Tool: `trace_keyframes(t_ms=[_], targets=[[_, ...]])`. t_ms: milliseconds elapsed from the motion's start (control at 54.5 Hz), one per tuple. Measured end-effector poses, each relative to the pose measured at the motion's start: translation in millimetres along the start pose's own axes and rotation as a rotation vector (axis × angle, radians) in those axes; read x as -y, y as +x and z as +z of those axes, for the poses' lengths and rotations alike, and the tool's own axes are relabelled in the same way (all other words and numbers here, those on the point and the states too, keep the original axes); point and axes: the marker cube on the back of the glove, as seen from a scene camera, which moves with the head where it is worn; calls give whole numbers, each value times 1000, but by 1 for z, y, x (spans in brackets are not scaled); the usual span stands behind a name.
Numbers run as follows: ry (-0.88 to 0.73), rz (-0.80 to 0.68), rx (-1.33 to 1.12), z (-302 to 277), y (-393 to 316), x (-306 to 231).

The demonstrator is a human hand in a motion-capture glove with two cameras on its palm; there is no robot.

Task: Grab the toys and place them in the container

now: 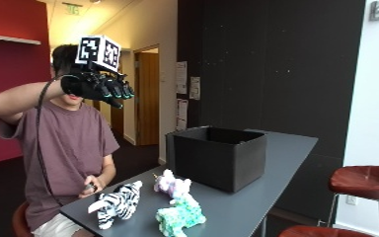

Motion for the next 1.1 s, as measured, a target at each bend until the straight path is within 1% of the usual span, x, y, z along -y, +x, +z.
trace_keyframes(t_ms=[183, 330, 587, 770, 899, 1009, 1100], targets=[[-35, 26, -8, 10, 14, 16], [-76, 20, 15, 22, 20, 29], [-186, -77, 95, 63, 14, 53], [-288, -157, 89, 129, -9, 63], [-373, -208, 70, 198, -27, 62], [-416, -213, 1, 253, -31, 62], [-446, -225, 39, 283, -33, 63]])
